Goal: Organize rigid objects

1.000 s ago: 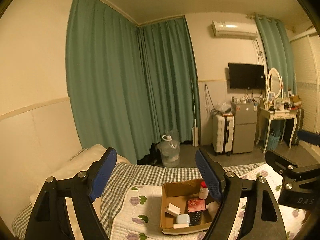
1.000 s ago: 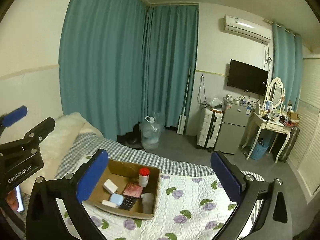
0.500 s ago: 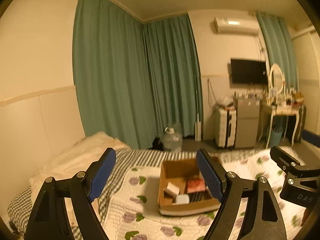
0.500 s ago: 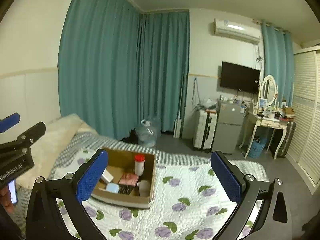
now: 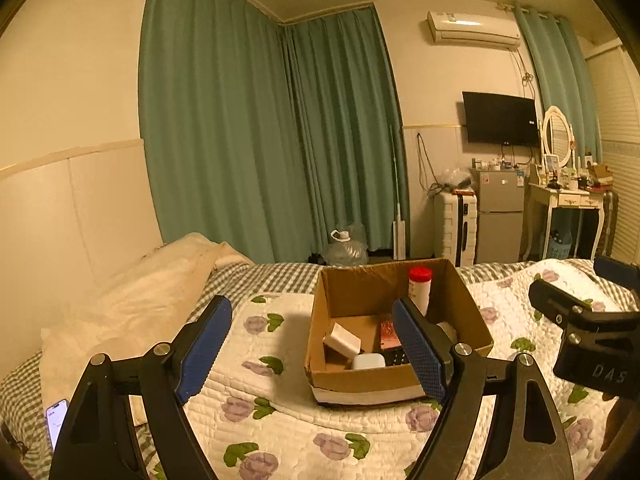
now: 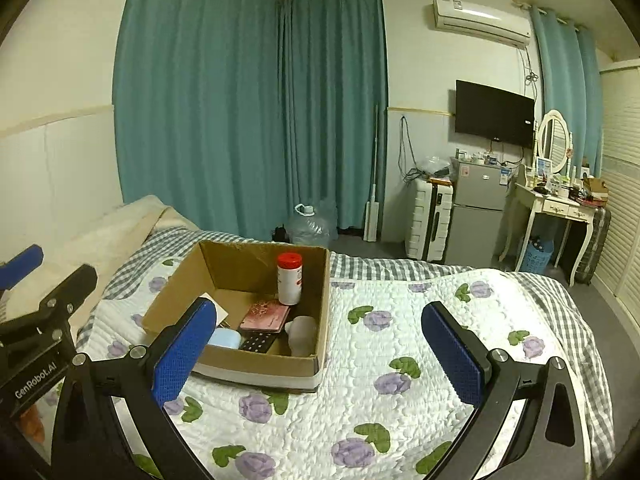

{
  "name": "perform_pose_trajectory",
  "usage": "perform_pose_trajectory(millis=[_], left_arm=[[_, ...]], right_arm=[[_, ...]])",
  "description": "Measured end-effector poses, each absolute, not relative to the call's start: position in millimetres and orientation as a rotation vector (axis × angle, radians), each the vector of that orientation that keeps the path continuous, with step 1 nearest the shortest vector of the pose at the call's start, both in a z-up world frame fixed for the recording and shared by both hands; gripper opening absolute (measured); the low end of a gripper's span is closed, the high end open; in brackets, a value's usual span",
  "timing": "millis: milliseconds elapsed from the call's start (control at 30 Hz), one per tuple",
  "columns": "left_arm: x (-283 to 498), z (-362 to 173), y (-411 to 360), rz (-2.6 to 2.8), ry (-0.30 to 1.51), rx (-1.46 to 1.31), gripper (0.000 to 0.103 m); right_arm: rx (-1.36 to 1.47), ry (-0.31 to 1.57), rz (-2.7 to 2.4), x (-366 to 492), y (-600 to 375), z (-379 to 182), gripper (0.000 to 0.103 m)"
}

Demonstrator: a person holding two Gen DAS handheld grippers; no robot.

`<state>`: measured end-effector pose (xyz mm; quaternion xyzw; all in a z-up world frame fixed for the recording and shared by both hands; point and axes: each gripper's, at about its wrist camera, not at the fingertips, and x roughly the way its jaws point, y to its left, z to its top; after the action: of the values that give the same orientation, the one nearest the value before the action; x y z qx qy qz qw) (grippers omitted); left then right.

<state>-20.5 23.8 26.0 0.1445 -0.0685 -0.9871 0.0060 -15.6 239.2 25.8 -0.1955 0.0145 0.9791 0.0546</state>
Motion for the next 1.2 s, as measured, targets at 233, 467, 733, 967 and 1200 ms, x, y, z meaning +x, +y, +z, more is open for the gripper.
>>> perform_pose_trajectory(millis=[233,467,733,967,1200], left_arm=[[-19.8,20.9,23.7,-3.098,-0.200,0.502,0.085],[-24.3,20.3,19.7,-3.121,-0.152,0.547,0.085],[-25.1,18.6,16.9,-3.118,-0.151,0.577,0.085],[-23.4,17.4,17.7,-3.110,-0.156,0.567,0.085],[-23.2,18.1,18.3,-3.109,-0.162,0.562,0.085]], right_arm=[[-0.594,0.085,2.963,-14.6,248.1,23.8,0.103],[-0.607,0.112,2.970,-15.1,250.1,22.7,0.103],[-0.619,0.117,2.969,-16.8,249.1,20.9,0.103],[-0.627,0.098,2.964,-18.5,245.9,18.9,0.103],[-0.633,0.107,2.960,-18.9,248.4,17.5,0.103]])
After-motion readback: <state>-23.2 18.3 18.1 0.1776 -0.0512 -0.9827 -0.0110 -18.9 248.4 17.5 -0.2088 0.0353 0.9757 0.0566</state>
